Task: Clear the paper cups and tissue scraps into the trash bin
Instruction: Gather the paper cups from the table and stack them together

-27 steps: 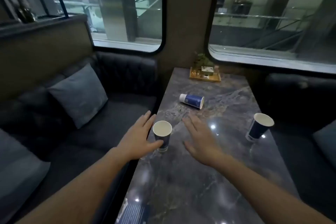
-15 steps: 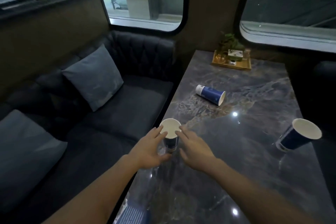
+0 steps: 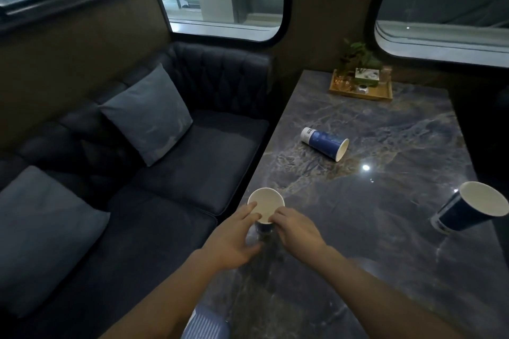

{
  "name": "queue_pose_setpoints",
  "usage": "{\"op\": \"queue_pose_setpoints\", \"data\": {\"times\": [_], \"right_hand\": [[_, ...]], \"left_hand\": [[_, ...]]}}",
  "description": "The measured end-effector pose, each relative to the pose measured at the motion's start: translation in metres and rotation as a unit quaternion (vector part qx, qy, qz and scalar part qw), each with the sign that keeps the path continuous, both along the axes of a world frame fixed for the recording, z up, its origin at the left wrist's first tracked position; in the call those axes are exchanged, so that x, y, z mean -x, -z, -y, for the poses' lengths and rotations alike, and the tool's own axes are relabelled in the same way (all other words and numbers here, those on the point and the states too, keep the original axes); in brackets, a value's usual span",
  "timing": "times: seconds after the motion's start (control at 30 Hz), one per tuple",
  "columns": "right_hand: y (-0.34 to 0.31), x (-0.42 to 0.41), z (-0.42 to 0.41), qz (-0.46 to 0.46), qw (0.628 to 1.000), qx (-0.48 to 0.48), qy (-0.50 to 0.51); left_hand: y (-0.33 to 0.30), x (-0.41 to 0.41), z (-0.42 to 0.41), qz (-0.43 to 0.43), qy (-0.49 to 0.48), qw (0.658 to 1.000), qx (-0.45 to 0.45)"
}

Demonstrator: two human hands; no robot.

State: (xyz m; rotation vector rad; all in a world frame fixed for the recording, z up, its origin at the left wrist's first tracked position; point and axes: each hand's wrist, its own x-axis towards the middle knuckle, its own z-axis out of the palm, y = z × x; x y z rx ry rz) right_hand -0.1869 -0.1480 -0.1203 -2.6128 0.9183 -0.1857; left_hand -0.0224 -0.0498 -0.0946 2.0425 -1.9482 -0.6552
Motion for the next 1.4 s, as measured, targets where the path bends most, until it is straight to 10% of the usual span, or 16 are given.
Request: {"op": "queue_pose_setpoints", "data": {"times": [0.27, 0.53, 1.13, 1.4], "right_hand": [[0.003, 0.015, -0.017, 0.209, 0.974, -0.057, 0.072], [-0.015, 0.029, -0.030, 0.412, 0.820, -0.329, 0.221], [-0.022, 0.070, -0.016, 0.448, 0.753, -0.389, 0.285], [-0.016, 0.182, 0.039, 0.417, 0.773, -0.198, 0.436]], "left_hand": [[0.003, 0.019, -0.015, -0.159, -0.051, 0.981, 0.101], [-0.008, 0.036, -0.002, -0.120, -0.105, 0.982, 0.100], [-0.010, 0.073, 0.029, -0.123, -0.074, 0.986, 0.082], [0.010, 0.103, 0.048, -0.189, -0.082, 0.976, 0.074]]}}
